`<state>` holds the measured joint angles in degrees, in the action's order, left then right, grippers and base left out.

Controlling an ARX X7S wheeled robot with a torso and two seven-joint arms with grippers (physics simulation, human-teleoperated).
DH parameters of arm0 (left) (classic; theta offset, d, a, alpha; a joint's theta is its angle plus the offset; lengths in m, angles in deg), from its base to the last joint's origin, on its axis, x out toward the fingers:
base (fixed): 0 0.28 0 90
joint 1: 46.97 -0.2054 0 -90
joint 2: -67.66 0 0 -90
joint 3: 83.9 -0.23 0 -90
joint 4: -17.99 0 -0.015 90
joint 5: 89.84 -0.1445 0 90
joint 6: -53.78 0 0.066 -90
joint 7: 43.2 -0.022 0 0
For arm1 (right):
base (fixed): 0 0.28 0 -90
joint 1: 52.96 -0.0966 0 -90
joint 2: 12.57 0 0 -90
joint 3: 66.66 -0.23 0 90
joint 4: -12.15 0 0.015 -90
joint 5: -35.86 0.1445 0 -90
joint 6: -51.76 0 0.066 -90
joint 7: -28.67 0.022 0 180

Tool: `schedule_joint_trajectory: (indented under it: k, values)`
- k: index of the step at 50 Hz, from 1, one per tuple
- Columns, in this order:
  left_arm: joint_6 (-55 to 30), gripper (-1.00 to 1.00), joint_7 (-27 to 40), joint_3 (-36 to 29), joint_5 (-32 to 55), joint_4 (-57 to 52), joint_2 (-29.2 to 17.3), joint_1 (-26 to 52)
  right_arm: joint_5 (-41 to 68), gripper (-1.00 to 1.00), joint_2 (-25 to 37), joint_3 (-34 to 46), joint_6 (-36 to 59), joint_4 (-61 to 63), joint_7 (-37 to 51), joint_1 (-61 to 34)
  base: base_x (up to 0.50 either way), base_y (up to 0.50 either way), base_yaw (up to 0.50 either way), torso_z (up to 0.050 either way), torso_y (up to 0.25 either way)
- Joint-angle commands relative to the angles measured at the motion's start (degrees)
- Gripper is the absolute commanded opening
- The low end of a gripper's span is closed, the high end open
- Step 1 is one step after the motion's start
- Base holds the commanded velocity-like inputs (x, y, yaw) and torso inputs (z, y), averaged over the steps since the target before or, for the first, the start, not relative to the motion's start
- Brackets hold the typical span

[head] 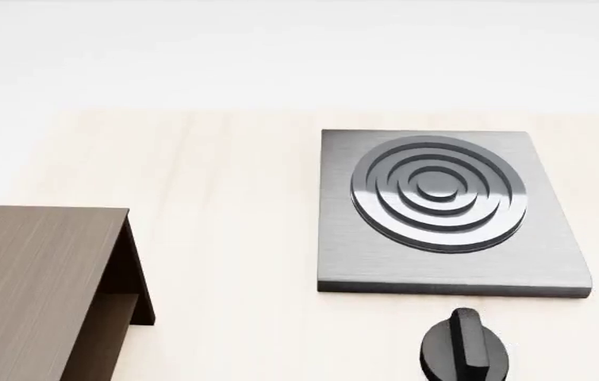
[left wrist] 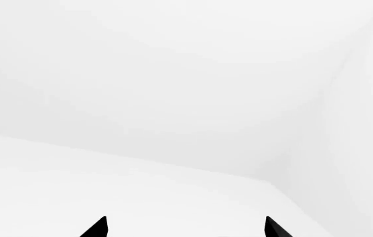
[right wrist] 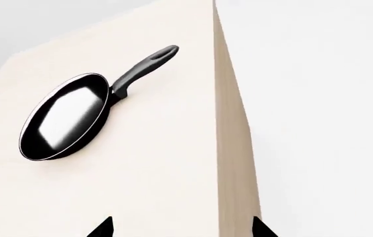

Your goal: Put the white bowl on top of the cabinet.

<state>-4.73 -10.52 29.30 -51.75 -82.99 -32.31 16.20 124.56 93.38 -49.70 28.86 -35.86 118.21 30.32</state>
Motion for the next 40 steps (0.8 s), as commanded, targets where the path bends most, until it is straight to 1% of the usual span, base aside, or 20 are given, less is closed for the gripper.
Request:
schedule_joint_trajectory:
  k: [1,5,7,11,32,40]
  values:
    - [0.08,1.0,0.08,-0.15,0.08,0.19,-0.12,0.02,4.11,1.0,1.87,9.87,-4.45,-2.1,0.44,2.04,0.0,0.0,0.0,0.0,0.0]
    - [0.13,1.0,0.13,-0.2,0.09,0.19,-0.13,0.02,5.82,1.0,6.52,18.57,-13.48,-1.78,0.43,6.58,0.0,0.0,0.0,0.0,0.0]
    - [0.15,1.0,0.16,-0.22,0.11,0.15,-0.14,0.0,5.46,1.0,7.81,20.98,-16.85,-1.71,0.41,8.01,0.0,0.0,0.0,0.0,0.0]
    - [0.19,1.0,0.21,-0.25,0.12,0.12,-0.18,-0.03,5.67,1.0,9.26,22.55,-19.94,-1.48,0.31,9.68,0.0,0.0,0.0,0.0,0.0]
    - [0.35,1.0,0.41,-0.41,0.2,0.23,-0.43,-0.03,3.25,1.0,8.46,22.62,-21.61,-2.22,-1.47,11.71,0.0,0.0,0.0,0.0,0.0]
    - [0.39,1.0,0.59,-0.53,0.1,0.27,-0.5,0.02,2.0,1.0,8.38,24.98,-20.72,-3.65,-0.46,11.56,0.0,0.0,0.0,0.0,0.0]
